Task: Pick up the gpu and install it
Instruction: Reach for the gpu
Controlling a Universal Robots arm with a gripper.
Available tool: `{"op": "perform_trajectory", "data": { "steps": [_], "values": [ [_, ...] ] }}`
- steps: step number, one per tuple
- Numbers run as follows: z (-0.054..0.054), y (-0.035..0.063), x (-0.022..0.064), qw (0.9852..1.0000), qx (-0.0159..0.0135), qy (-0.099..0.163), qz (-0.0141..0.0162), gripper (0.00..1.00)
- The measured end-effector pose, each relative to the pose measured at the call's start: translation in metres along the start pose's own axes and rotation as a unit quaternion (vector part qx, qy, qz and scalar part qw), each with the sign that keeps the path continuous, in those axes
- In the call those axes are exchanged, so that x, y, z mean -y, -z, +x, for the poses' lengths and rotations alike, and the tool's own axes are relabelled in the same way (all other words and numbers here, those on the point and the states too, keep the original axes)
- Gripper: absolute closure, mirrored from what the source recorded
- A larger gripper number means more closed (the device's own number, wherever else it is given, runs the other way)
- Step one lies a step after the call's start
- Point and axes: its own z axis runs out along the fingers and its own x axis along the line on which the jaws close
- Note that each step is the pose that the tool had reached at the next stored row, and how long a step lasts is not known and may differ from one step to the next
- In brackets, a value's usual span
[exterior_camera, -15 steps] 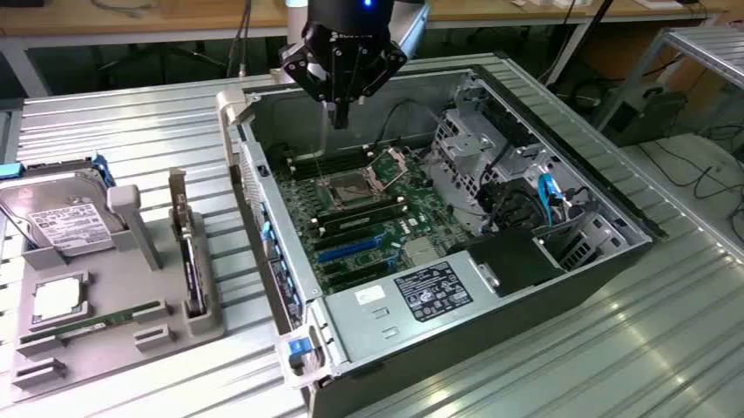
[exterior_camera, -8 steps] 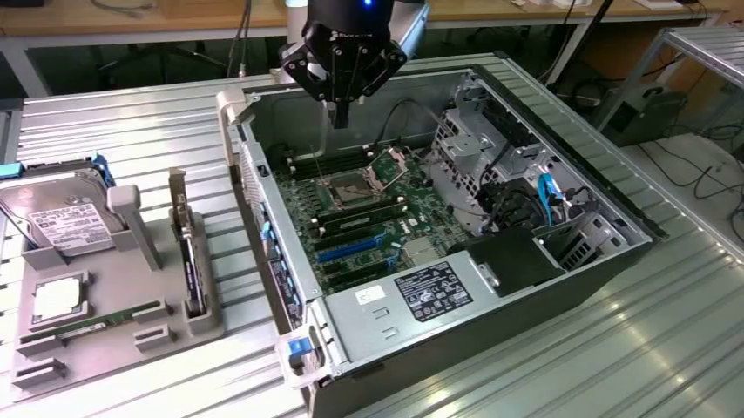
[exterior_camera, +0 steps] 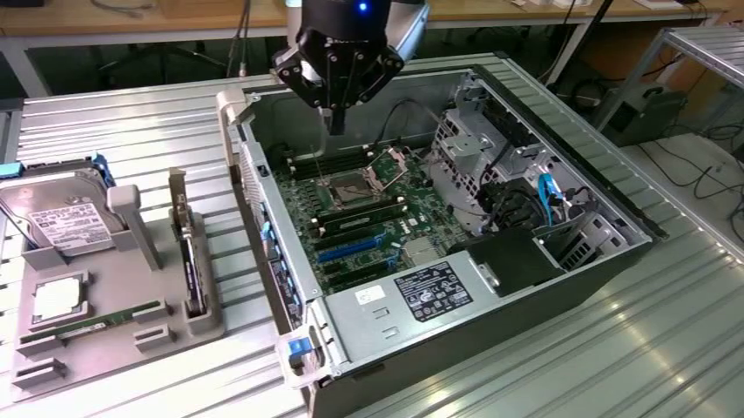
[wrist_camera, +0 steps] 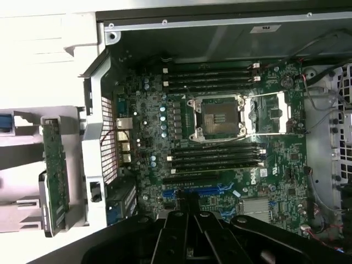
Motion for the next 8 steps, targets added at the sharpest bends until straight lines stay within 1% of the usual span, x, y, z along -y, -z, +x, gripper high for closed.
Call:
{"op": "perform_trajectory", "data": {
  "steps": [3, 5, 8],
  "values": [
    [0.010, 0.0003, 0.0064, 1.0000, -0.0003, 0.005, -0.0002, 0.89],
    [0.017, 0.0005, 0.0078, 1.0000, -0.0002, 0.005, -0.0002, 0.89],
    [0.033, 0.0011, 0.0098, 1.0000, -0.0003, 0.005, -0.0001, 0.89]
  ]
}}
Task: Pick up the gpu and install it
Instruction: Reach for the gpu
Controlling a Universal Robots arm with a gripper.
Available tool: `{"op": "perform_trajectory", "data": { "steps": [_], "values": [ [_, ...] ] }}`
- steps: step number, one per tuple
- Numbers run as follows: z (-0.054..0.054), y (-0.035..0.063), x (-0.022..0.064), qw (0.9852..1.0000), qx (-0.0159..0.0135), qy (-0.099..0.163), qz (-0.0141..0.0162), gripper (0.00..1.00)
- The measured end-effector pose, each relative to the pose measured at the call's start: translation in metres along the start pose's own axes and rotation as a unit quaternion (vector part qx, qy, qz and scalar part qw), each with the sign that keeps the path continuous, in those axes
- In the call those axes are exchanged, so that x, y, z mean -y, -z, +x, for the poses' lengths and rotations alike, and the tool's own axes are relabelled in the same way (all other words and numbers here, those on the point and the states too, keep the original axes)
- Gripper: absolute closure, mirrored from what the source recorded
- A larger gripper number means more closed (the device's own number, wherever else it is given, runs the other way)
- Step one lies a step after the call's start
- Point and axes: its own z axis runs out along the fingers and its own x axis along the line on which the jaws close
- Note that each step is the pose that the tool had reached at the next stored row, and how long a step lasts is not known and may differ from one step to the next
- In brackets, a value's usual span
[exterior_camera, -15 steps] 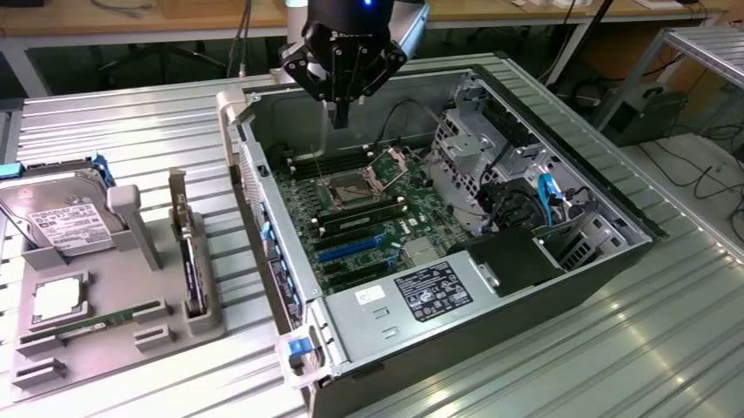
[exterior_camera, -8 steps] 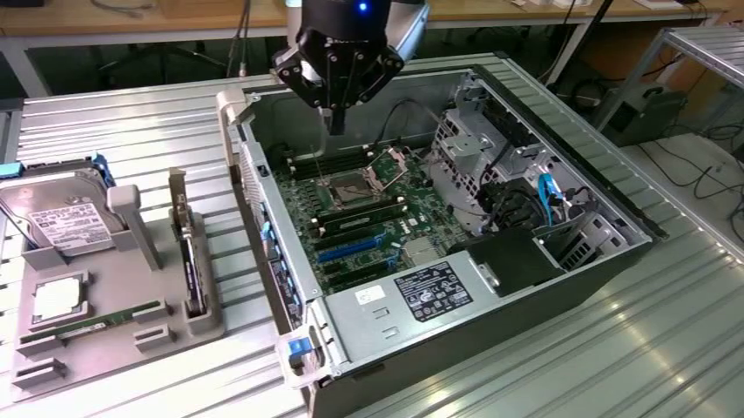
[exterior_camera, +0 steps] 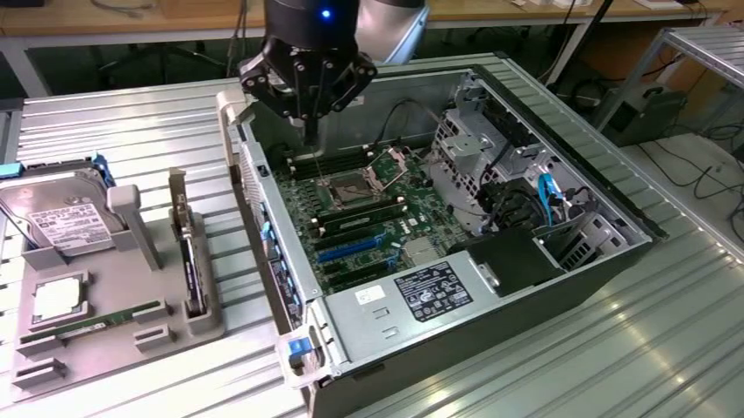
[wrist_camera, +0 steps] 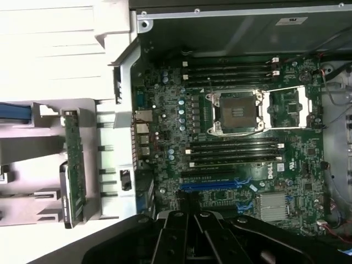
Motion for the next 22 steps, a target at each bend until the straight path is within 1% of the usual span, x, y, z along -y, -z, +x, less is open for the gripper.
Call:
{"op": "perform_trajectory", "data": {
  "steps": [12, 16, 22],
  "values": [
    [0.055, -0.0001, 0.0076, 1.0000, 0.0000, 0.000, 0.0000, 0.89],
    [0.073, -0.0020, 0.0111, 1.0000, 0.0000, 0.000, 0.0000, 0.89],
    [0.100, -0.0073, 0.0167, 1.0000, 0.0001, 0.000, 0.0001, 0.89]
  ]
}}
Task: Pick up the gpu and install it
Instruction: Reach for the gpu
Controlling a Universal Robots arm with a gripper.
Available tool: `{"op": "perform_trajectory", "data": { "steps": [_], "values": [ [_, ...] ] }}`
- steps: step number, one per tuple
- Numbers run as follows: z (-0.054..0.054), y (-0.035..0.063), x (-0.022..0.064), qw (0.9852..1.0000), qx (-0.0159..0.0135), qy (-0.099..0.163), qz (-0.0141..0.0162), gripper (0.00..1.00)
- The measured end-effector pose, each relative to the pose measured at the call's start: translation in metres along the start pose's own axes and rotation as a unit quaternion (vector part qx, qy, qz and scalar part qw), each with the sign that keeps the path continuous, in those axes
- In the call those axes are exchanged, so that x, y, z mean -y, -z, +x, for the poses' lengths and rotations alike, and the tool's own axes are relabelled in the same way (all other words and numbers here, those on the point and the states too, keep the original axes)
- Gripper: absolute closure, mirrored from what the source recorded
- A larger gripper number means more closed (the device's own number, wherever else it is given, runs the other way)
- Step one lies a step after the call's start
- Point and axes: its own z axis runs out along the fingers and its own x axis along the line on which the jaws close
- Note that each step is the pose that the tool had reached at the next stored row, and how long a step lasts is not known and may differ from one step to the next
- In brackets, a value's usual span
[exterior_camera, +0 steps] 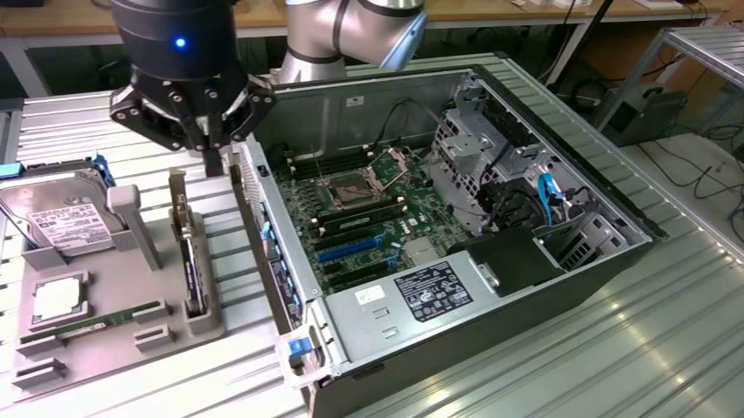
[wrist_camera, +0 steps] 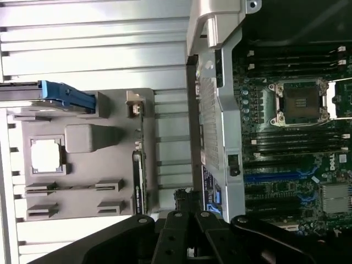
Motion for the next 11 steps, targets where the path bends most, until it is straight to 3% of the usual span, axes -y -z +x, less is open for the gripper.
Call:
{"op": "perform_trajectory", "data": {
  "steps": [9, 11],
  "values": [
    [0.042, -0.0135, 0.0047, 1.0000, -0.0001, 0.000, 0.0002, 0.89],
    [0.043, -0.0145, 0.0047, 1.0000, -0.0005, 0.000, 0.0002, 0.89]
  ]
}}
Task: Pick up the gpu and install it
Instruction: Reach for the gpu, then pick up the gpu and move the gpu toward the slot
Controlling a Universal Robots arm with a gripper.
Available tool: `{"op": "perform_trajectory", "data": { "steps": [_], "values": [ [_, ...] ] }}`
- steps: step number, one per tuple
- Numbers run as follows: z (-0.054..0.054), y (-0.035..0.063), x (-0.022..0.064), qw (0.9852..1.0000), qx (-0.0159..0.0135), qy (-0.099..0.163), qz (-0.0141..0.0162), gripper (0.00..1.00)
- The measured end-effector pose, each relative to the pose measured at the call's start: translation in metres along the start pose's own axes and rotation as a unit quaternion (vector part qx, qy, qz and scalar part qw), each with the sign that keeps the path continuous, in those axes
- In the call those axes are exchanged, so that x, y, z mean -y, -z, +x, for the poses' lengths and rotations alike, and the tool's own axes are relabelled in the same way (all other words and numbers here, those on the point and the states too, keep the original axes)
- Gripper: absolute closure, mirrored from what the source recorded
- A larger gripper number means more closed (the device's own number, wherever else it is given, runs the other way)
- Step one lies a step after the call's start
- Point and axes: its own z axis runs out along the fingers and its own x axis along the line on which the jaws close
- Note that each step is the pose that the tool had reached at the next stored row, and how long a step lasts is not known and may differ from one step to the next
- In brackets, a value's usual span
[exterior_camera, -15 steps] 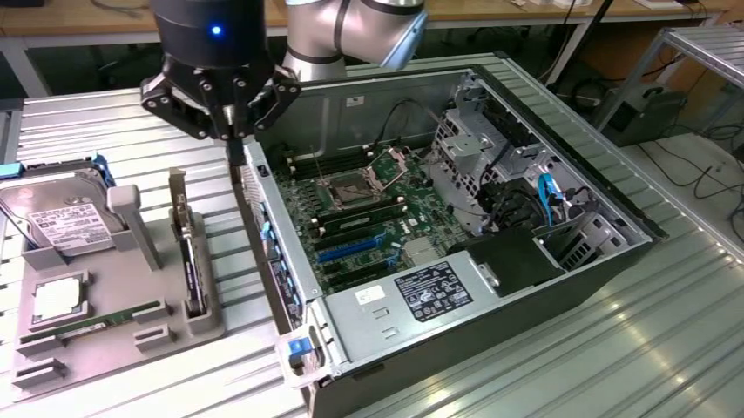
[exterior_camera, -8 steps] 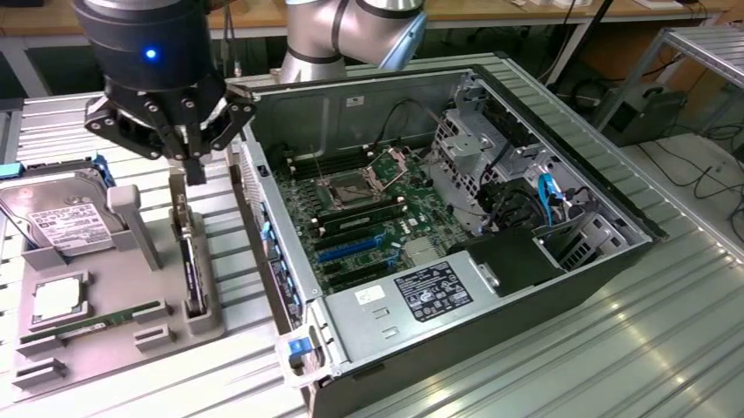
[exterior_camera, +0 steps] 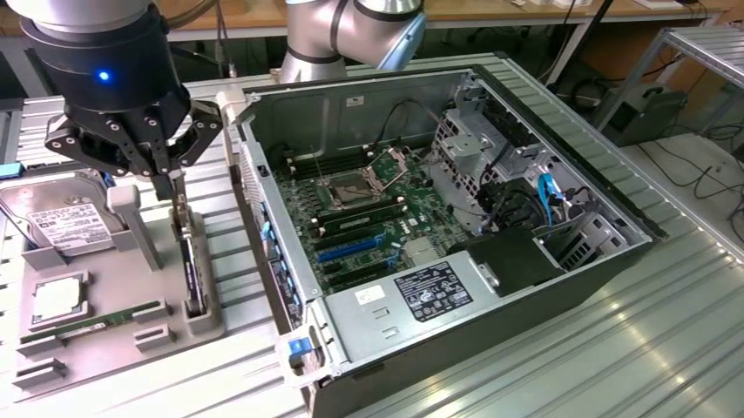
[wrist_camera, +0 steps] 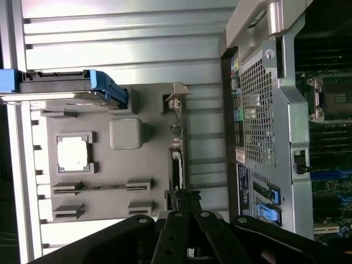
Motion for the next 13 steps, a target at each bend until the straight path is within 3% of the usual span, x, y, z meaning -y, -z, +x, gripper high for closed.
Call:
{"op": "perform_trajectory", "data": {
  "steps": [13],
  "values": [
    [0.0000, -0.0003, 0.0000, 1.0000, -0.0001, 0.000, 0.0000, 0.89]
  ]
}}
